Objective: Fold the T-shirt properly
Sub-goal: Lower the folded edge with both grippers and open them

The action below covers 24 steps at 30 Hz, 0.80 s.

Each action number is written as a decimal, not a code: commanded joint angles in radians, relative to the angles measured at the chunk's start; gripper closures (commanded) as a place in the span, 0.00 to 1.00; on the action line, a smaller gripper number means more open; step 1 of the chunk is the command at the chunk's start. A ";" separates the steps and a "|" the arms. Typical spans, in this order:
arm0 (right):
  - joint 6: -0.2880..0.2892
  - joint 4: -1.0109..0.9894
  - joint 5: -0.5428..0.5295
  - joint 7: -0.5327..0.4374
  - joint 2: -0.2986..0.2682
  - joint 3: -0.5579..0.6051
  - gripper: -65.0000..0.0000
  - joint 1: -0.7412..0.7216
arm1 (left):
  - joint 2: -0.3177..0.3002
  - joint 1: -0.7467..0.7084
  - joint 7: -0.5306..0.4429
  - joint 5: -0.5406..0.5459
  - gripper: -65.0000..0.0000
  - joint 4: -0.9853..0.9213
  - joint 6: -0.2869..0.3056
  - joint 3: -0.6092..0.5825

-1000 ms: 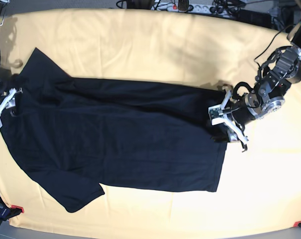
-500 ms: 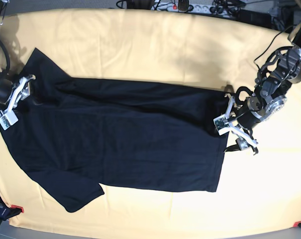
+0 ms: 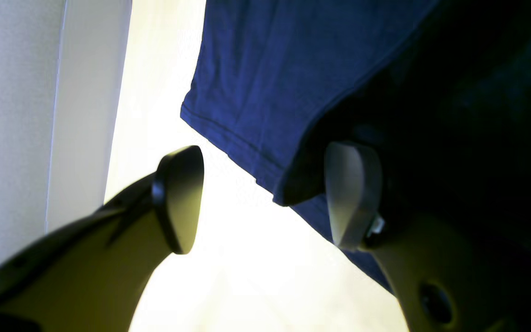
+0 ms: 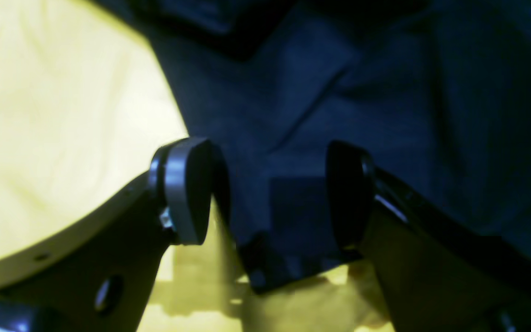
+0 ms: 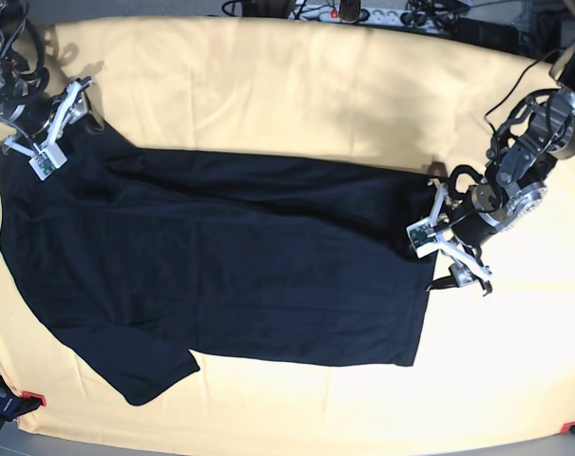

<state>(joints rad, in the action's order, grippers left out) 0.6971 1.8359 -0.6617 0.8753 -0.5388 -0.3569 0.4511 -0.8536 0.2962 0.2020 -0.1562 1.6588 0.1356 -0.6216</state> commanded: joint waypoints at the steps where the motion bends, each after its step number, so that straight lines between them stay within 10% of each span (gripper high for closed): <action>1: 0.001 0.013 -0.006 -0.019 -0.017 -0.010 0.38 -0.002 | -0.019 0.020 -0.014 0.001 0.36 0.013 -0.017 0.012; 11: 0.001 -0.091 -0.014 -0.027 0.005 -0.009 0.39 0.000 | -0.019 0.020 -0.015 0.001 0.36 0.013 -0.017 0.012; 17: 0.001 -0.082 -0.030 -0.026 0.004 -0.010 0.92 -0.002 | -0.019 0.020 -0.021 0.001 0.36 0.013 -0.017 0.012; 24: 0.001 0.011 -0.029 0.010 0.003 -0.010 1.00 -0.002 | -0.019 0.020 -0.021 0.001 0.36 0.013 -0.017 0.012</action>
<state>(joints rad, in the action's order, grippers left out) 0.6930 1.8290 -0.6735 0.9058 -0.5171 -0.3576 0.4534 -0.8551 0.2962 0.1989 -0.1562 1.6596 0.1356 -0.6216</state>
